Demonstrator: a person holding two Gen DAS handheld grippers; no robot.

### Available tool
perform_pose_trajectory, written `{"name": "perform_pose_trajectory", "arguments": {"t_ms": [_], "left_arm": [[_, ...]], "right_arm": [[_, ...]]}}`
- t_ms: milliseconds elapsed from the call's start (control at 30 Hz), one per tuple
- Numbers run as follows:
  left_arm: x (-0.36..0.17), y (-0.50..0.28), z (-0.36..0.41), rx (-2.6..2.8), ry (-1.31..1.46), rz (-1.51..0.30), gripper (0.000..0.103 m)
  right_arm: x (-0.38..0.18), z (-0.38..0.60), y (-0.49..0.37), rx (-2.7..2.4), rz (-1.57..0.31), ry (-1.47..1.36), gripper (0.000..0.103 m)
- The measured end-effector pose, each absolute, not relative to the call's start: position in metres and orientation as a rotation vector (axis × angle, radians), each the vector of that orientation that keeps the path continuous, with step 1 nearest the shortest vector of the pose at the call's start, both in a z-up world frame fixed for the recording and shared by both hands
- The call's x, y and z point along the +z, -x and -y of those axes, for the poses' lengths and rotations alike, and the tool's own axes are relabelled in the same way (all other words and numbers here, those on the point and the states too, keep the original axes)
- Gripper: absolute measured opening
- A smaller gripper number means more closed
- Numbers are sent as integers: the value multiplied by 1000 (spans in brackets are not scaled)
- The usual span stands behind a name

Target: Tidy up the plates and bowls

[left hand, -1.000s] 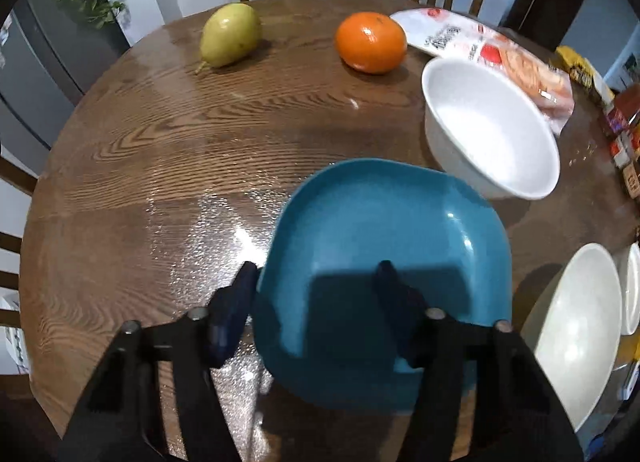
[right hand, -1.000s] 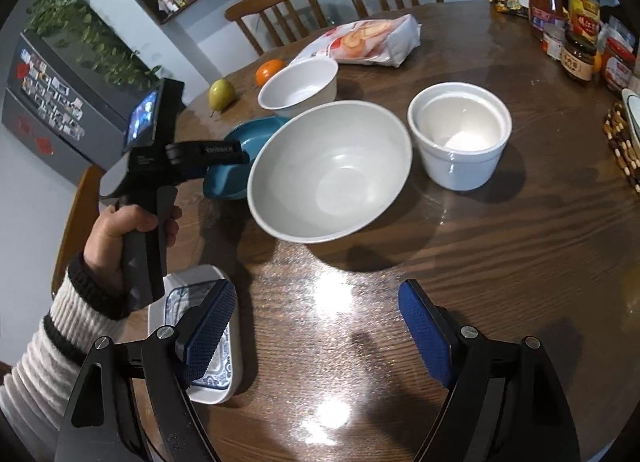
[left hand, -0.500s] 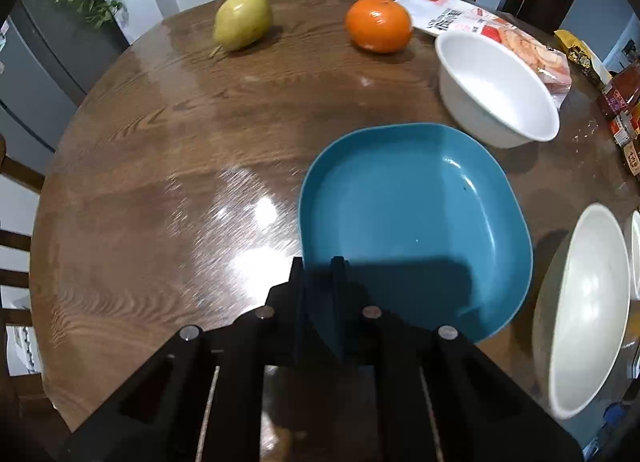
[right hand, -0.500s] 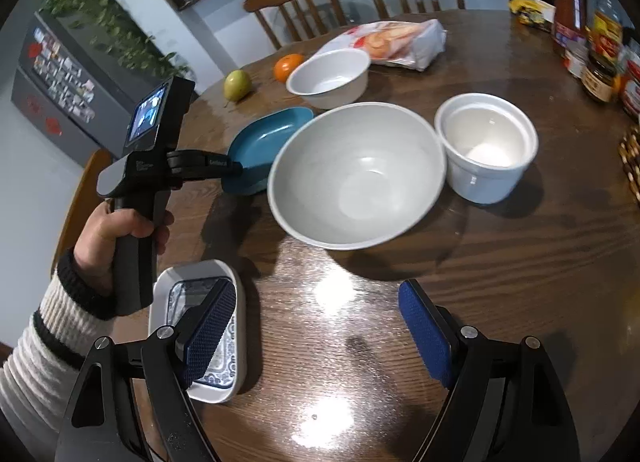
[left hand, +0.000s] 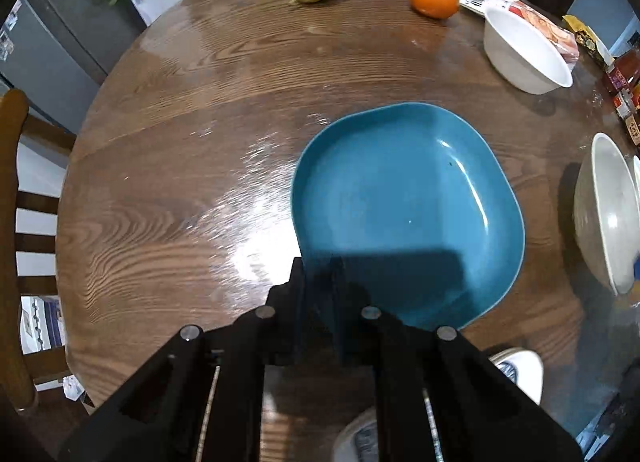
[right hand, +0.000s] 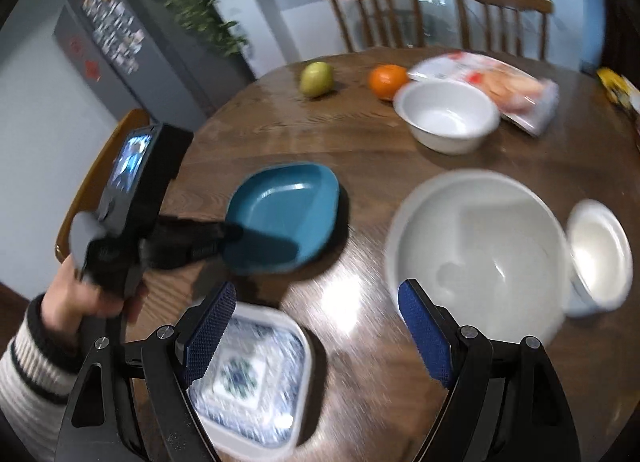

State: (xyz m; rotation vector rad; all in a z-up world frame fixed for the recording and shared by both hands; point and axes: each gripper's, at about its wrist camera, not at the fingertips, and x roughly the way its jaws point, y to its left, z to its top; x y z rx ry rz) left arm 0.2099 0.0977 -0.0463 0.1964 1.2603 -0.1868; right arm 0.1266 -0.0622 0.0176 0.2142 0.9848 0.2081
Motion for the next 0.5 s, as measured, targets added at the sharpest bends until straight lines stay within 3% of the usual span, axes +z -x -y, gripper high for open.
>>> {"name": "perform_pose_trajectory", "arguments": {"t_ms": [433,500], "left_arm": [[-48,-206,-120,-207,-85,-1248,10],[-49,-207,-121,-211,-75,-1246,10]], "right_arm": [[-33,7,-219,128,-1090,36,83],[-38,5,-225,112,-1106,54,67]]}}
